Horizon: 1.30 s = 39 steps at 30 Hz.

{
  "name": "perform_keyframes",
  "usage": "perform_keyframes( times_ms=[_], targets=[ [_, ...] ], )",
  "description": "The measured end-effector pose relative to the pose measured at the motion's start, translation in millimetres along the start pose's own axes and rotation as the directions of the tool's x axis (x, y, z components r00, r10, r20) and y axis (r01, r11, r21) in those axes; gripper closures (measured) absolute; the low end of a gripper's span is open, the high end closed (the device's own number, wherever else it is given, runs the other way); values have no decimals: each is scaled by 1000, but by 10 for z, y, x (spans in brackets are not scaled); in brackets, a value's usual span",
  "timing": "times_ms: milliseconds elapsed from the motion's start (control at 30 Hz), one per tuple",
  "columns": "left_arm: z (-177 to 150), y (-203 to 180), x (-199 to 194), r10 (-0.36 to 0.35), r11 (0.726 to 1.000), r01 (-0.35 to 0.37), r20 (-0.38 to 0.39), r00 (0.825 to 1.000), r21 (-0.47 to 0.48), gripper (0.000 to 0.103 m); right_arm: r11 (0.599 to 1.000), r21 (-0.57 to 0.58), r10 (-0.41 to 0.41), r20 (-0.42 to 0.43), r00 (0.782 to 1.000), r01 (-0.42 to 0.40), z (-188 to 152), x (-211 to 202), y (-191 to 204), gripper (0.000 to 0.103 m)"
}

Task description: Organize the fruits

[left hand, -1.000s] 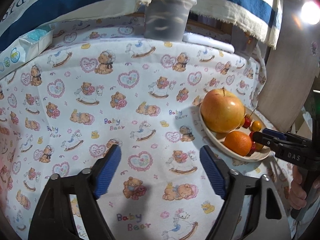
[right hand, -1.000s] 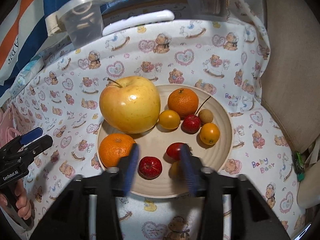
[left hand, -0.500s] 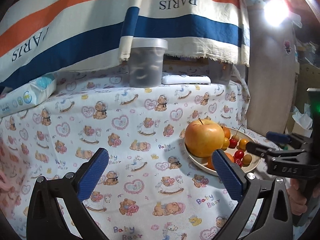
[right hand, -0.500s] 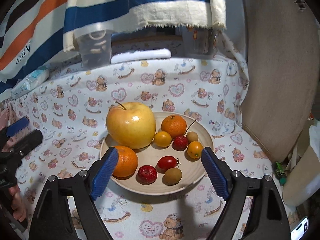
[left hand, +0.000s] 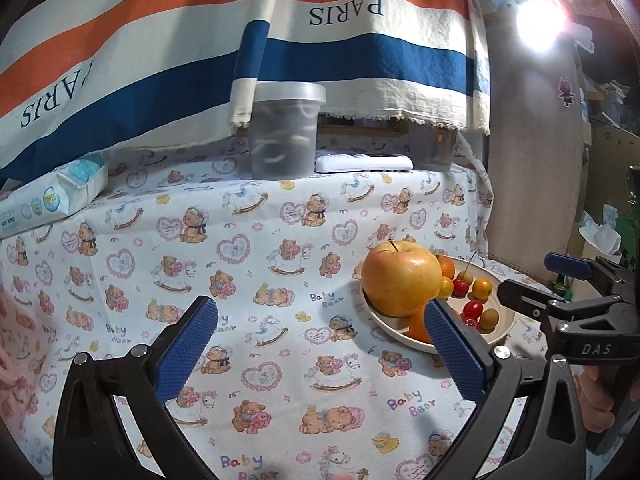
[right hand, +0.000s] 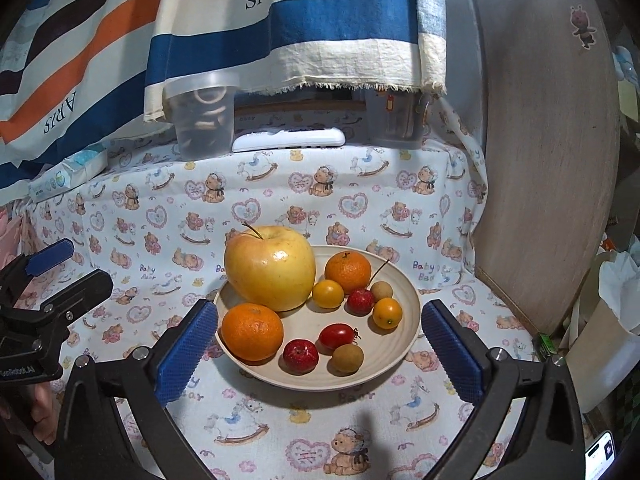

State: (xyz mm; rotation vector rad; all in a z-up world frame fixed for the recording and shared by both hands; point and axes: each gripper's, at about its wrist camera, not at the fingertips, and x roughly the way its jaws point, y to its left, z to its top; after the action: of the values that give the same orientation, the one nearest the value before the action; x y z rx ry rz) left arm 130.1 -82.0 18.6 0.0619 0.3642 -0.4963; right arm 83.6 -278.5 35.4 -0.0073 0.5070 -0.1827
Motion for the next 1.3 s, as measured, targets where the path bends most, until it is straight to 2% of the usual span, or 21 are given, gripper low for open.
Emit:
perform_keyframes(
  times_ms=[567,767,1300],
  targets=[
    [-6,9,20,30,1000,-30,-10,999,4,1,1000,4,-2,10,1000,2,13,-24,-25,0],
    [-3,-11,44,74,997,-73,-15,997,23,0,1000,4,-3,9,1000,3,13,-20,-18,0],
    [-11,-9,84,60,998,-59,-43,997,30,0,1000,6,-1,1,1000,1,5,8,-55,0]
  ],
)
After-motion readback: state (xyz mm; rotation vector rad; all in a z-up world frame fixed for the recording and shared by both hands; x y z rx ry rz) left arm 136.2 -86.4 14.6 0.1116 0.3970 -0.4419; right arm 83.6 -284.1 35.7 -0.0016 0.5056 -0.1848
